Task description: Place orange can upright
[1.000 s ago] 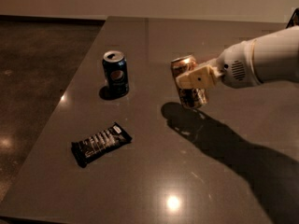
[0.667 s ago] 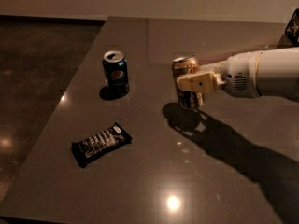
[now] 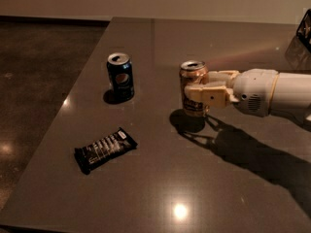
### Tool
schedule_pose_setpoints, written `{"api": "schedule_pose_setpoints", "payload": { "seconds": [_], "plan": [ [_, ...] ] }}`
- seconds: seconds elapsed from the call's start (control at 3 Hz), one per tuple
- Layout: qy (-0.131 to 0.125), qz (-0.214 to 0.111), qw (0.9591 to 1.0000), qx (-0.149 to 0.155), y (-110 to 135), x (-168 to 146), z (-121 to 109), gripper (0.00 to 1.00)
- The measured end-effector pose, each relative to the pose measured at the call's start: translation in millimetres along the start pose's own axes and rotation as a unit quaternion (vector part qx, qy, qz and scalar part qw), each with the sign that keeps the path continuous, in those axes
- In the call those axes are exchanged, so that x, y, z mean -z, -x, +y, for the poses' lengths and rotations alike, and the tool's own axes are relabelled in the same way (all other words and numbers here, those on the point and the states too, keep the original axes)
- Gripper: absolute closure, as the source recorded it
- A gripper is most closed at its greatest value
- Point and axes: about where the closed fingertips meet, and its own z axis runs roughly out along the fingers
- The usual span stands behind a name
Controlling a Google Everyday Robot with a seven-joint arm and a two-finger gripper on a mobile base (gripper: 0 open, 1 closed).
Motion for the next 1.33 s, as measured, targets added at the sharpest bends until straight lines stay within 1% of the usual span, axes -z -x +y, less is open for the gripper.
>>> {"api": "schedule_pose_setpoints", "payload": {
  "seconds": [0.33, 0.67, 1.0, 1.33],
  "plan": [
    [0.035, -0.027, 0.9983, 0.039, -5.8, -1.9, 3.3, 1.00],
    [0.050, -0.044, 0.9960, 0.060, -13.9, -2.8, 4.3, 1.00],
    [0.049, -0.058, 0.9947, 0.070, -20.1, -1.7, 4.1, 0.84],
    [0.040, -0.070, 0.9938, 0.078, -25.5, -0.8, 4.4, 0.60]
  ]
}}
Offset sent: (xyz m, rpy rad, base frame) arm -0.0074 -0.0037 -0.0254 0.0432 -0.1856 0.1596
